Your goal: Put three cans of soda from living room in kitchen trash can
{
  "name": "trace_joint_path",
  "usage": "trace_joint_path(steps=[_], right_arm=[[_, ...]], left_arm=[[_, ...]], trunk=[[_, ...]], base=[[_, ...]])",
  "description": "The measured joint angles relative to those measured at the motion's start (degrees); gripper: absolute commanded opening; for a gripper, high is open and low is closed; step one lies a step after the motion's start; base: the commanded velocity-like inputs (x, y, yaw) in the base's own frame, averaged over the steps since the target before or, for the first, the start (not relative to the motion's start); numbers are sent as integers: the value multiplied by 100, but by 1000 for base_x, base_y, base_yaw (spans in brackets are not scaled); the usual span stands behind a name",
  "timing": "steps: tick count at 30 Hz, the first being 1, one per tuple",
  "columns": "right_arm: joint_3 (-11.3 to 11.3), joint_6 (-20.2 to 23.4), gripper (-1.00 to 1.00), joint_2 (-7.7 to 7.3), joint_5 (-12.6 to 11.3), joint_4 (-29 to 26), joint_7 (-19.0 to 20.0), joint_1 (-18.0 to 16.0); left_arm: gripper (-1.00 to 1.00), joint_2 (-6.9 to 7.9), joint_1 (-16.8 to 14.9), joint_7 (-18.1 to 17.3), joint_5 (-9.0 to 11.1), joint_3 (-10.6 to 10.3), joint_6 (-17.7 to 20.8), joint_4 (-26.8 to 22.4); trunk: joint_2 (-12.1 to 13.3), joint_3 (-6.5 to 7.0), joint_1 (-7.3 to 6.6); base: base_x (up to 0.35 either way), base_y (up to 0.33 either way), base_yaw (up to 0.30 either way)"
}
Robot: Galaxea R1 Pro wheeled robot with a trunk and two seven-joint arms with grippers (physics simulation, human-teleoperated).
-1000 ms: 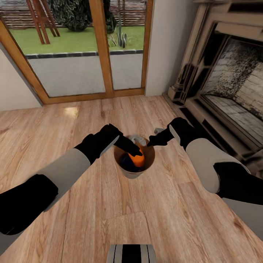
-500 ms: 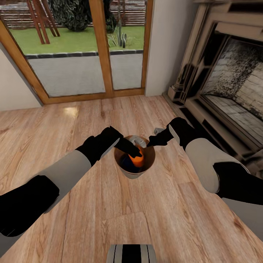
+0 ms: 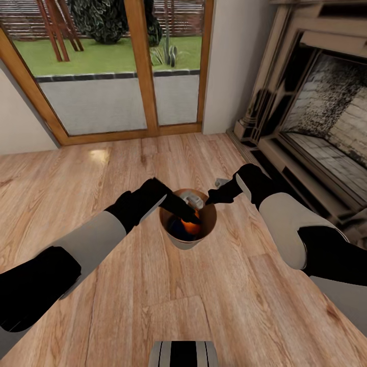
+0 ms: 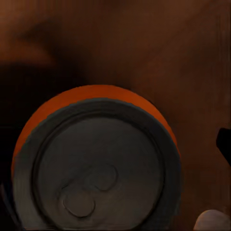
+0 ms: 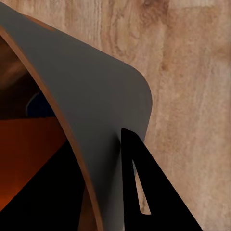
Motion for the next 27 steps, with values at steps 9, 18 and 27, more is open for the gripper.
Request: trace_joint_path(steps=[9, 18, 27], right_arm=[[37, 1, -100, -167, -9, 10, -1, 7], [35, 12, -100, -445, -50, 9, 8, 36], [44, -25, -100, -1060, 96, 180, 15, 52]], left_arm=[[100, 1297, 370, -306, 454, 717, 289, -2642], [100, 2659, 1163, -560, 1080, 2704, 696, -4403], [100, 2668, 4499, 3082, 1068, 4009, -2525, -4328]], trunk=[[0, 1, -1], [0, 0, 0], [0, -1, 1]], base=[[0, 0, 0], [0, 0, 0], [0, 0, 0]])
